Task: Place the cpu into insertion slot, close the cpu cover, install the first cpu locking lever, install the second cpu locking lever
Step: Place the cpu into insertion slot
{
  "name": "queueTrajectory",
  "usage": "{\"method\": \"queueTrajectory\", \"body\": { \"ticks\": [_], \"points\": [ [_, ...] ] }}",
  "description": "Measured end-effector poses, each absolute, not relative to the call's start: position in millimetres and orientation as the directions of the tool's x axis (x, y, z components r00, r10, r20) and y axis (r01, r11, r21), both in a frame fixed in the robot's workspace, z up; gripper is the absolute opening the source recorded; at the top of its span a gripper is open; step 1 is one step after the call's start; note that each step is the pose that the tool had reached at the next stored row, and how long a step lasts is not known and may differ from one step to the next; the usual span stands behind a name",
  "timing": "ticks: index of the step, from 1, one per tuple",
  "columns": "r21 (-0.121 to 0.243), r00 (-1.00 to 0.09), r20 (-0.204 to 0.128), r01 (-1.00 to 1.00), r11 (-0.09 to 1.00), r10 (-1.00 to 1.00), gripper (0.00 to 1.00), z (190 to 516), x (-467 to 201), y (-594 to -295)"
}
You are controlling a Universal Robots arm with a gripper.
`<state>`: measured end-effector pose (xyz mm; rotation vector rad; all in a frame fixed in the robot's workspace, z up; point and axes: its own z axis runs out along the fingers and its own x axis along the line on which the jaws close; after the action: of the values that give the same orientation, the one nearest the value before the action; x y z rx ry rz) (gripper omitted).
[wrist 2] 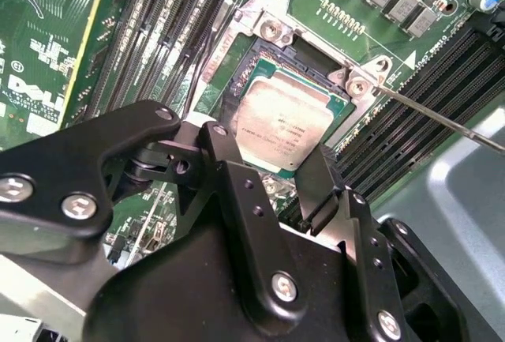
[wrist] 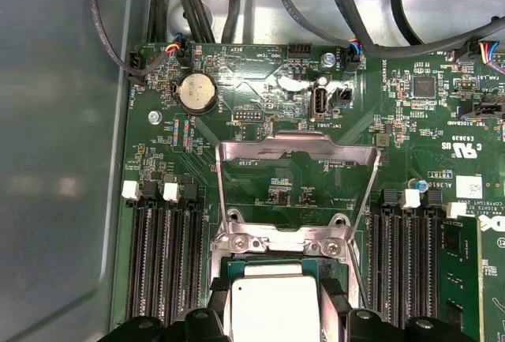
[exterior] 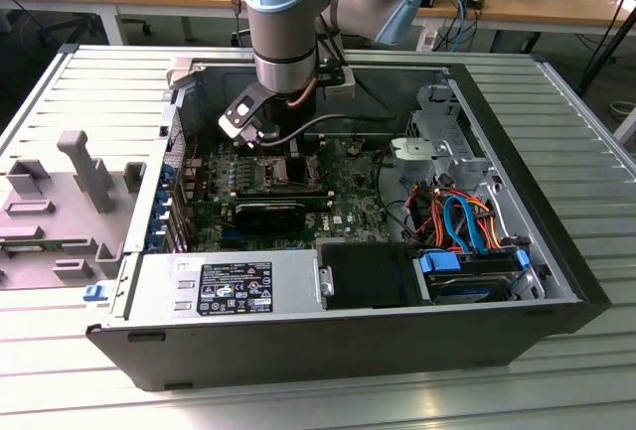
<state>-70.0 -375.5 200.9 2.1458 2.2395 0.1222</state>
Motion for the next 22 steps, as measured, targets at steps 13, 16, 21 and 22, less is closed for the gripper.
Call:
{"method": "queueTrajectory", "body": {
  "ticks": [13, 16, 21, 22],
  "points": [
    [0.083, 0.032, 0.028, 0.996, -0.034, 0.999, 0.53, 200.7, -70.3, -377.8],
    [0.083, 0.022, 0.026, 0.996, -0.024, 0.999, 0.53, 200.8, -70.3, -378.4],
    [0.083, 0.027, 0.027, 0.996, -0.029, 0.999, 0.53, 200.8, -71.3, -378.3],
    [0.083, 0.034, 0.026, 0.996, -0.036, 0.999, 0.53, 200.8, -71.4, -378.2]
  ]
}}
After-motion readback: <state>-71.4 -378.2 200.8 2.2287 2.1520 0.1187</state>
